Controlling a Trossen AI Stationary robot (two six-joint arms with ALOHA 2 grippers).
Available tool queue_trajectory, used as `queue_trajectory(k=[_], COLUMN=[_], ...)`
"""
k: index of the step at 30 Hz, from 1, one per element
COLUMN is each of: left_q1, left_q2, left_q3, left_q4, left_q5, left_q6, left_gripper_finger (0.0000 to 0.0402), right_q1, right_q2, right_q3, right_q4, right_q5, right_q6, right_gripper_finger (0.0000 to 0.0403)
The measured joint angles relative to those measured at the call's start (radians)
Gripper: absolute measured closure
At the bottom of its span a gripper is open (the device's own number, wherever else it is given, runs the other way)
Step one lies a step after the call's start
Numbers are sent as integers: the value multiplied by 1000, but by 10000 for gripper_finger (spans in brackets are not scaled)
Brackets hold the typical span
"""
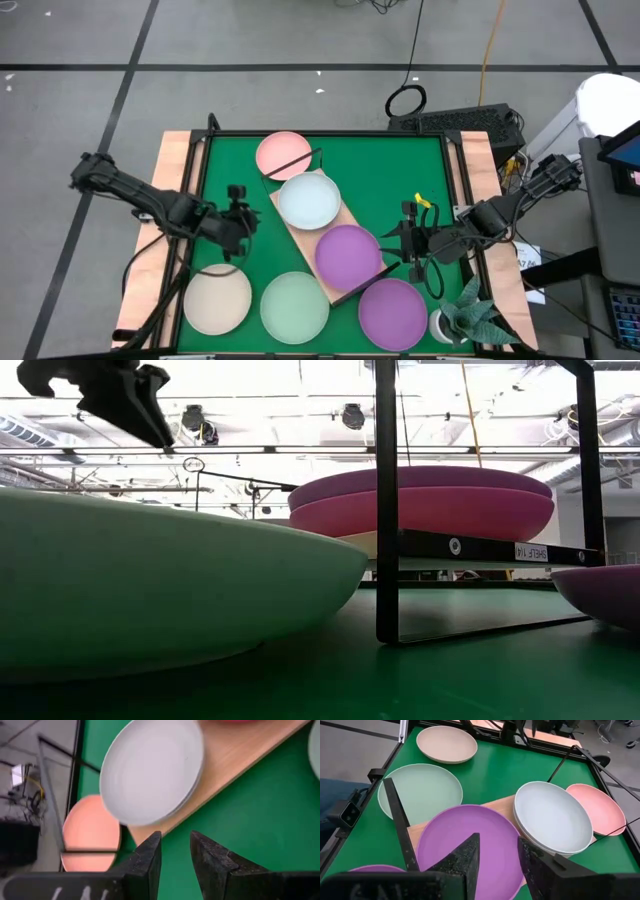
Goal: Place and stack plates onto a shelf
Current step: Stack the green plate on top of the gray plate on the shelf
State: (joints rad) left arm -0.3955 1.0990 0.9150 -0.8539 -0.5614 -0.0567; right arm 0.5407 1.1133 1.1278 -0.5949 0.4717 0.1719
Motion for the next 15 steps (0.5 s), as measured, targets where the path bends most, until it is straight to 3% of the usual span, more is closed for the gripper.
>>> queue_trajectory(k=[7, 15], left_q1=[4, 2], left_q2=[-94, -99], left_q3=[-67, -67], left_q4=[64, 85], left_q5=[36, 64], left_q6=[-10, -8], left_gripper_finger=[293, 293], right_q1=[10, 139], right_q2=[4, 65], right_q3=[0, 0], right_q4=[0, -1], right_q5=[-21, -57], right_q6=[42, 165], right_gripper_finger=[289, 289])
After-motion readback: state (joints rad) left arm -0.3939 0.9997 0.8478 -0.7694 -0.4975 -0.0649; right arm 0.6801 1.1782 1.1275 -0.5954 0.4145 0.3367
